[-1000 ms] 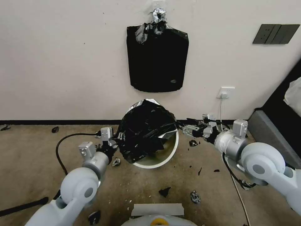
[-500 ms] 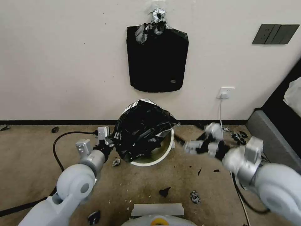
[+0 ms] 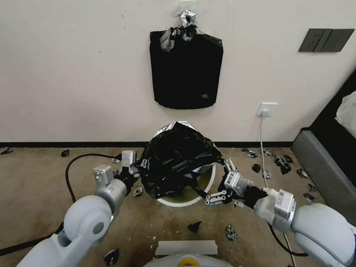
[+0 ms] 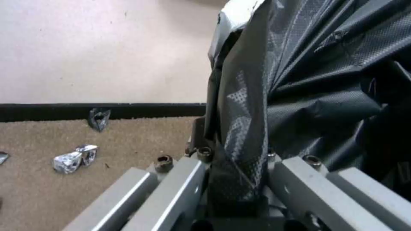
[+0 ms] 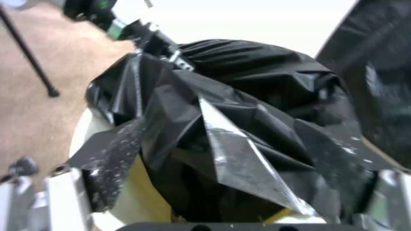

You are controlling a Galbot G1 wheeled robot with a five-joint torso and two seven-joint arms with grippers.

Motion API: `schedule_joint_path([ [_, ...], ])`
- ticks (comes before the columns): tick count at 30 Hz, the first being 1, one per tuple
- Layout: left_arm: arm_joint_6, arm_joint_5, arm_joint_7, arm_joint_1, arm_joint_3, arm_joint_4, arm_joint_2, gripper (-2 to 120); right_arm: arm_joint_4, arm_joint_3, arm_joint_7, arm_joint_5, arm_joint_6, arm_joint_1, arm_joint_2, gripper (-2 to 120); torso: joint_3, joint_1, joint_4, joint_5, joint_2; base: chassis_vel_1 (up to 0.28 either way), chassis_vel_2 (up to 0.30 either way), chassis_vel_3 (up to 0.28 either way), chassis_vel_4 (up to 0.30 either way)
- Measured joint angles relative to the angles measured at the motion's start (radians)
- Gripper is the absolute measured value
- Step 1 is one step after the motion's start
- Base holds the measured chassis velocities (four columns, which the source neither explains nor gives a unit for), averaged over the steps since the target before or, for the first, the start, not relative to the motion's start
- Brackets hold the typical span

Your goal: Place a trash bag onto the trash bin.

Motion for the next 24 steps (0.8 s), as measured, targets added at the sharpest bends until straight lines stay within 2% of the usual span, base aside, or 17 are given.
schedule_joint_path([
  [2, 0.005, 0.000, 0.000, 0.000, 0.002, -0.007, 0.001, 3, -0.010, -0.011, -0.042, -0.043, 0.024, 0.015, -0.016, 80, 0.000, 0.000, 0.0000, 0.0000, 0.000, 0.000, 0.000, 0.000, 0.000],
  [5, 0.007, 0.000, 0.000, 0.001, 0.003, -0.011, 0.002, 3, -0.017, -0.021, -0.055, -0.059, 0.035, 0.023, -0.023, 75, 0.000, 0.000, 0.0000, 0.0000, 0.000, 0.000, 0.000, 0.000, 0.000],
  [6, 0.009, 0.000, 0.000, 0.002, 0.005, -0.016, 0.003, 3, -0.025, -0.033, -0.058, -0.072, 0.044, 0.034, -0.028, 66, 0.000, 0.000, 0.0000, 0.0000, 0.000, 0.000, 0.000, 0.000, 0.000],
  [9, 0.010, 0.001, 0.000, 0.004, 0.009, -0.021, 0.004, 3, -0.032, -0.042, -0.059, -0.078, 0.049, 0.044, -0.032, 61, 0.000, 0.000, 0.0000, 0.0001, 0.000, 0.000, 0.000, 0.000, 0.000],
  [10, 0.012, 0.003, 0.001, 0.008, 0.017, -0.029, 0.007, 3, -0.041, -0.056, -0.059, -0.088, 0.052, 0.058, -0.040, 51, 0.000, 0.000, 0.0000, 0.0001, 0.000, 0.000, 0.000, 0.000, 0.000],
  [12, 0.013, 0.004, 0.001, 0.008, 0.019, -0.032, 0.007, 3, -0.044, -0.061, -0.059, -0.092, 0.054, 0.063, -0.045, 47, 0.000, 0.000, 0.0000, 0.0001, 0.000, 0.000, 0.000, 0.000, 0.000],
  [14, 0.014, 0.004, 0.000, 0.008, 0.021, -0.037, 0.007, 3, -0.047, -0.073, -0.059, -0.098, 0.061, 0.071, -0.060, 36, 0.000, 0.000, 0.0000, 0.0000, 0.000, 0.000, 0.000, 0.000, 0.000],
  [15, 0.014, 0.004, 0.000, 0.008, 0.021, -0.037, 0.007, 3, -0.047, -0.073, -0.059, -0.098, 0.061, 0.071, -0.060, 36, 0.000, 0.000, 0.0000, 0.0000, 0.000, 0.000, 0.000, 0.000, 0.000],
  [17, 0.015, 0.003, -0.001, 0.008, 0.021, -0.038, 0.008, 3, -0.047, -0.078, -0.059, -0.100, 0.075, 0.072, -0.068, 26, 0.000, 0.000, 0.0000, 0.0000, 0.000, 0.000, 0.000, 0.000, 0.000],
  [19, 0.015, 0.003, -0.001, 0.008, 0.021, -0.038, 0.009, 3, -0.047, -0.078, -0.059, -0.100, 0.077, 0.072, -0.071, 25, 0.000, 0.000, 0.0000, 0.0000, 0.000, 0.000, 0.000, 0.000, 0.000],
  [22, 0.016, -0.002, -0.001, 0.008, 0.023, -0.043, 0.011, 3, -0.055, -0.095, -0.059, -0.099, 0.102, 0.085, -0.088, 8, 0.000, 0.000, 0.0000, 0.0000, 0.000, 0.000, 0.000, 0.000, 0.000],
  [24, 0.018, -0.004, -0.002, 0.008, 0.023, -0.046, 0.011, 3, -0.058, -0.099, -0.059, -0.098, 0.111, 0.089, -0.091, 4, 0.000, 0.000, 0.0000, 0.0000, 0.000, 0.000, 0.000, 0.000, 0.000],
])
